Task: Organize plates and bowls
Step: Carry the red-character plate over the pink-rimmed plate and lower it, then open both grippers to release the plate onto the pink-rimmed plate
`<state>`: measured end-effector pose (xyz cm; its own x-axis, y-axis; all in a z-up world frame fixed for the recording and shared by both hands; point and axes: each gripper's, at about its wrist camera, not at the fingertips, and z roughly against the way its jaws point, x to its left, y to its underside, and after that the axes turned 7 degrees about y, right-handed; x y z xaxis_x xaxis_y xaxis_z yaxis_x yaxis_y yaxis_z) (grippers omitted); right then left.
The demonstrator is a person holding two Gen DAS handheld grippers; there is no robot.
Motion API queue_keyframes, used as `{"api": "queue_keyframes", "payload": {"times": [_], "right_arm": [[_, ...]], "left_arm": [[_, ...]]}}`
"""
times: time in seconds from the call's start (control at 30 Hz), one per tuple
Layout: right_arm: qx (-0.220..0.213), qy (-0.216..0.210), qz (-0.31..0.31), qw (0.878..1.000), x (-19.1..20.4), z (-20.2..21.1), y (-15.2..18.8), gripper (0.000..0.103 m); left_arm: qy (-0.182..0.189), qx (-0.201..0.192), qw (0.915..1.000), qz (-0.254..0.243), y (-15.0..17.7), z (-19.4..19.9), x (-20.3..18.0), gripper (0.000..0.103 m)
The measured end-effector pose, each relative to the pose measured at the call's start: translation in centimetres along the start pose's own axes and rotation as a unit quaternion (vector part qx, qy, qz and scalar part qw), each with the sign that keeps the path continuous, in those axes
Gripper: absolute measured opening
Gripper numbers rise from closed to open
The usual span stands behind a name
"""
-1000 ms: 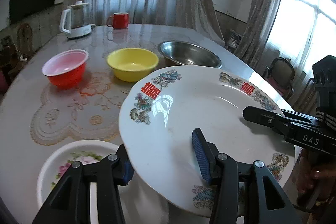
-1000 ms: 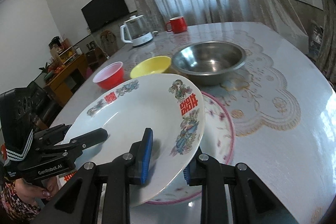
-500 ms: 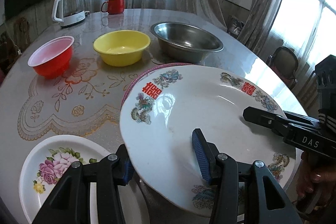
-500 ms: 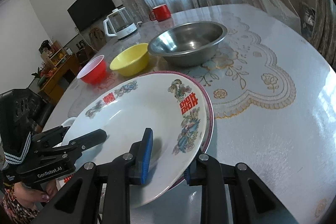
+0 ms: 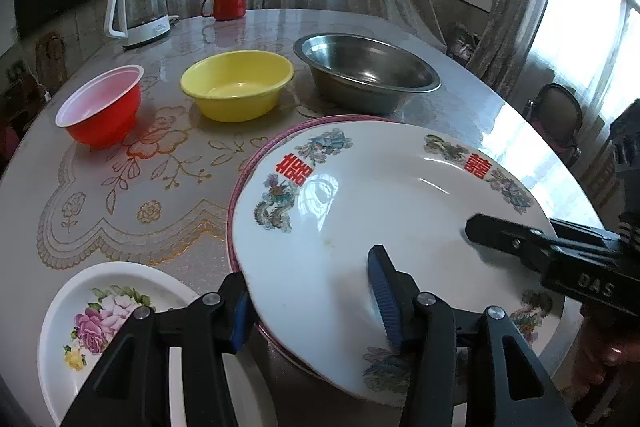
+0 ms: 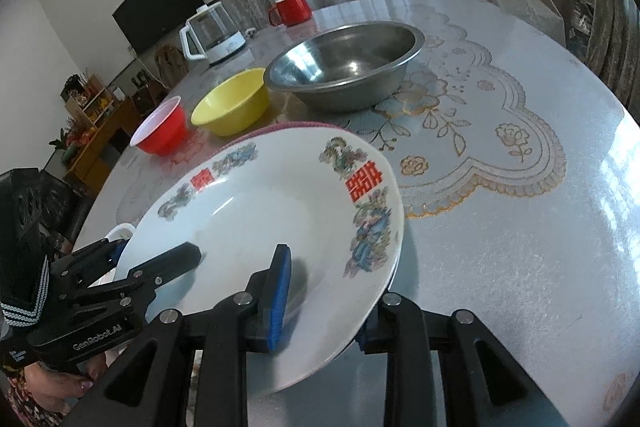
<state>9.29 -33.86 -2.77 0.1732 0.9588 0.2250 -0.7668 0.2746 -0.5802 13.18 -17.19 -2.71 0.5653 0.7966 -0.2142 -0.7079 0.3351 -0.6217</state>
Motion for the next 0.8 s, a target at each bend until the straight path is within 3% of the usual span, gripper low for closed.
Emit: {"api": "queue_keyframes", "payload": {"times": [0.43,0.8], "right_arm": [[0.027,-0.041,-0.058,0.997,-1.0,3.2,1.9,0.030],[0.004,-0.016,-0.061,0.998,-1.3,2.4,1.4,0.020]], "left_arm": [[-0.020,0.007,0.9996,-0.018,0.1,-0.4,-0.4,0.053],[-0.021,0.001,0.9998,0.004,-0.3,1.3,0.2,0.057]]}}
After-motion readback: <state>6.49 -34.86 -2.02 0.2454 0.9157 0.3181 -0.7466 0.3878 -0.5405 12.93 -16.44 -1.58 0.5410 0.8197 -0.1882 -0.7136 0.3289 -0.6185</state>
